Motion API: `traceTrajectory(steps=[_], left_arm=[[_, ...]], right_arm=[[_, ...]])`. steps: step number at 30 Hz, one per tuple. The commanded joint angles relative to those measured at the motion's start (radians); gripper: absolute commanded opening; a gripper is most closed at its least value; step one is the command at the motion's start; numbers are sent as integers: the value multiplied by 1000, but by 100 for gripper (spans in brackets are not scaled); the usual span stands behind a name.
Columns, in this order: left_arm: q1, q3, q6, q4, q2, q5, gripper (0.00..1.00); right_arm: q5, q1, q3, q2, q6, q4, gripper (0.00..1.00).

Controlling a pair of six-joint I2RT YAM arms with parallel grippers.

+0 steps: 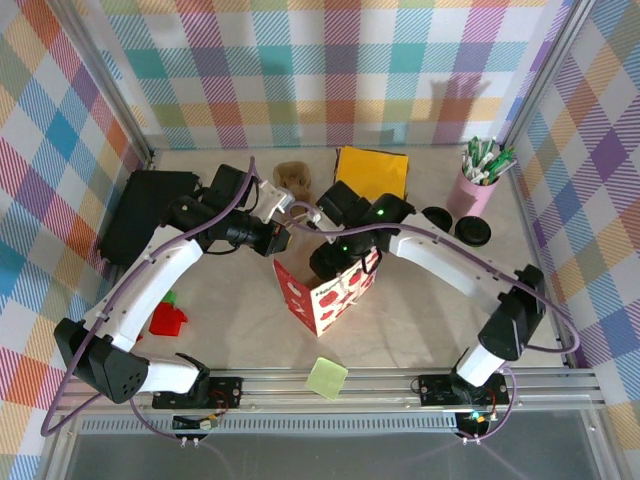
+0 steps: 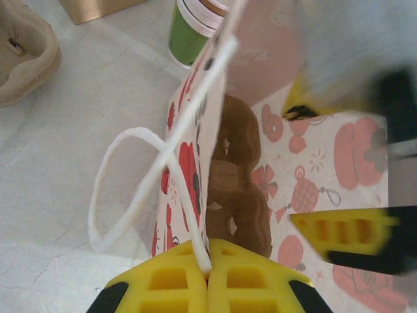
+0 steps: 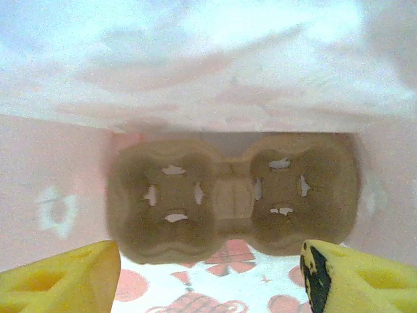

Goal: Pack the takeout coffee

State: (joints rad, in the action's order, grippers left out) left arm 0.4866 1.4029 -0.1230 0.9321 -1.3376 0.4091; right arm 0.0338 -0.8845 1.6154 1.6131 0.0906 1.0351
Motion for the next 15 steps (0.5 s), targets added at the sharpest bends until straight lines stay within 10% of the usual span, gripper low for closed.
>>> traceTrajectory(steps=[1, 6, 15], left_arm=[[3, 6, 6, 8, -2, -11, 0], [5, 29, 21, 23, -3, -26, 0], [17, 184, 97, 113, -10, -139, 42]], right_arm=[[-21, -7, 55, -58, 45, 40, 74], [-8, -7, 100, -114, 109, 30, 72], [87, -4, 65, -250, 207, 0, 73]])
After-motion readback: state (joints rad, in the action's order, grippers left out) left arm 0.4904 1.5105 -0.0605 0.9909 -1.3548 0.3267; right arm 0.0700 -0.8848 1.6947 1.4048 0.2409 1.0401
